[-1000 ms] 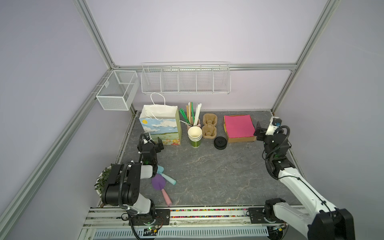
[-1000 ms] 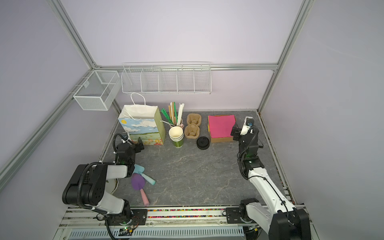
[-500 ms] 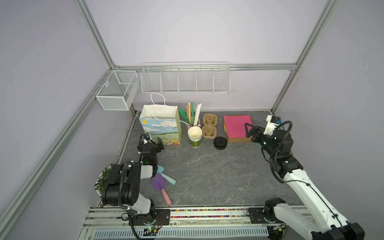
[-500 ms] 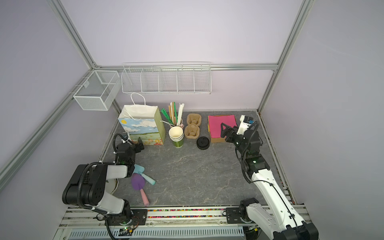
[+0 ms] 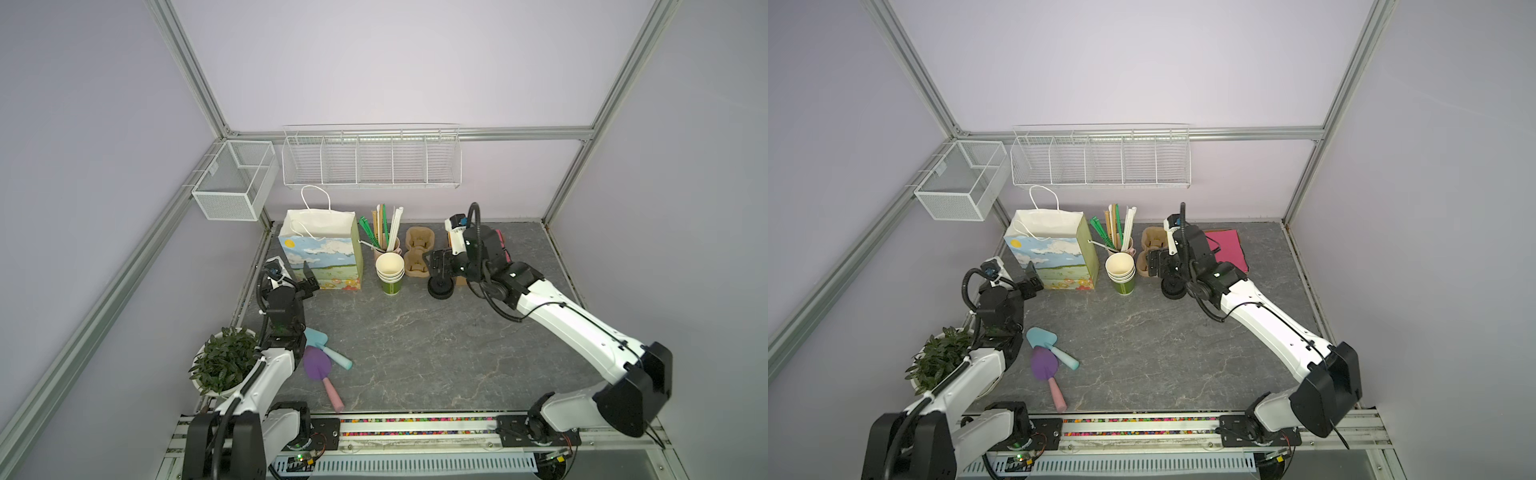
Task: Pack the takeout coffee
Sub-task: 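Move the right gripper toward the stack of green paper cups, then lift the top green cup with right gripper while left gripper approaches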
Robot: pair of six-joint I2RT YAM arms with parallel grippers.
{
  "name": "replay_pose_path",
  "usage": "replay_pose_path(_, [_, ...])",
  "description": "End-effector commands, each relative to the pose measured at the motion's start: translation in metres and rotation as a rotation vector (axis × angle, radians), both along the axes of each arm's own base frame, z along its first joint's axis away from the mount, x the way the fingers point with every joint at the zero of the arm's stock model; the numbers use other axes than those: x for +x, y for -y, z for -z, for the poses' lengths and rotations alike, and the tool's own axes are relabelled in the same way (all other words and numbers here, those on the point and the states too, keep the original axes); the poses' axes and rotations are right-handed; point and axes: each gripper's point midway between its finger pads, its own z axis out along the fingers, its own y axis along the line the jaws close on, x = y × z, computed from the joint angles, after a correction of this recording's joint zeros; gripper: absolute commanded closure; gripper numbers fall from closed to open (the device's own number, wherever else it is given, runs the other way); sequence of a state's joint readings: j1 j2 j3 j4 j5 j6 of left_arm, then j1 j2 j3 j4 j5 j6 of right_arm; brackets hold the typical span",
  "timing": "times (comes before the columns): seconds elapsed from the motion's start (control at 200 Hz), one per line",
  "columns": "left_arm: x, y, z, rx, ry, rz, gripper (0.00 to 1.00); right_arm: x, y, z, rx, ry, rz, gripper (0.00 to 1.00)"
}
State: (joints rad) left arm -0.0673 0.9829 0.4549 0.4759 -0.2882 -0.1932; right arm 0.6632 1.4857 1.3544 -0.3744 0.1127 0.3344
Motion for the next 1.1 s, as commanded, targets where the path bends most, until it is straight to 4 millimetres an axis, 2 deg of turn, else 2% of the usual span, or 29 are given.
replay_pose_path(0.0, [-0.017,-0.008,-0.020,-0.275,0.003,-0.061,0.01,-0.004,-0.006,0.022,-0.118,-0.074,-0.027,0.15])
replay_pose_path(0.1, [-0.043,-0.016,-0.032,-0.474,-0.022,-0.141,0.01,-0.001,-0.020,0.036,-0.141,-0.122,-0.054,0.23])
replay_pose_path(0.135, [-0.046,-0.013,-0.035,-0.482,-0.035,-0.124,0.01,0.001,-0.024,0.040,-0.146,-0.135,-0.057,0.25])
replay_pose_path(0.155, [-0.051,-0.010,-0.045,-0.489,-0.012,-0.100,0.01,0.003,-0.026,0.043,-0.147,-0.143,-0.056,0.26])
replay_pose_path(0.215, [-0.050,0.001,-0.053,-0.477,-0.011,-0.024,0.01,0.006,-0.034,0.049,-0.146,-0.166,-0.075,0.32])
replay_pose_path(0.365, [-0.045,0.025,-0.050,-0.511,-0.057,0.104,0.01,0.021,-0.051,0.066,-0.170,-0.219,-0.085,0.43])
replay_pose_path(0.575, [-0.051,0.031,-0.033,-0.524,-0.154,0.113,0.01,0.040,-0.070,0.093,-0.228,-0.306,-0.094,0.52])
replay_pose_path(0.8, [-0.052,0.040,-0.031,-0.498,-0.203,0.135,0.01,0.054,-0.079,0.102,-0.264,-0.333,-0.089,0.60])
replay_pose_path(0.83, [-0.048,0.041,-0.022,-0.498,-0.234,0.127,0.01,0.056,-0.079,0.104,-0.273,-0.336,-0.086,0.62])
replay_pose_path(0.97, [-0.044,0.044,-0.016,-0.500,-0.271,0.134,0.01,0.060,-0.080,0.110,-0.299,-0.350,-0.082,0.71])
replay_pose_path(1.095, [-0.041,0.052,-0.010,-0.483,-0.320,0.149,0.01,0.062,-0.082,0.112,-0.297,-0.353,-0.084,0.73])
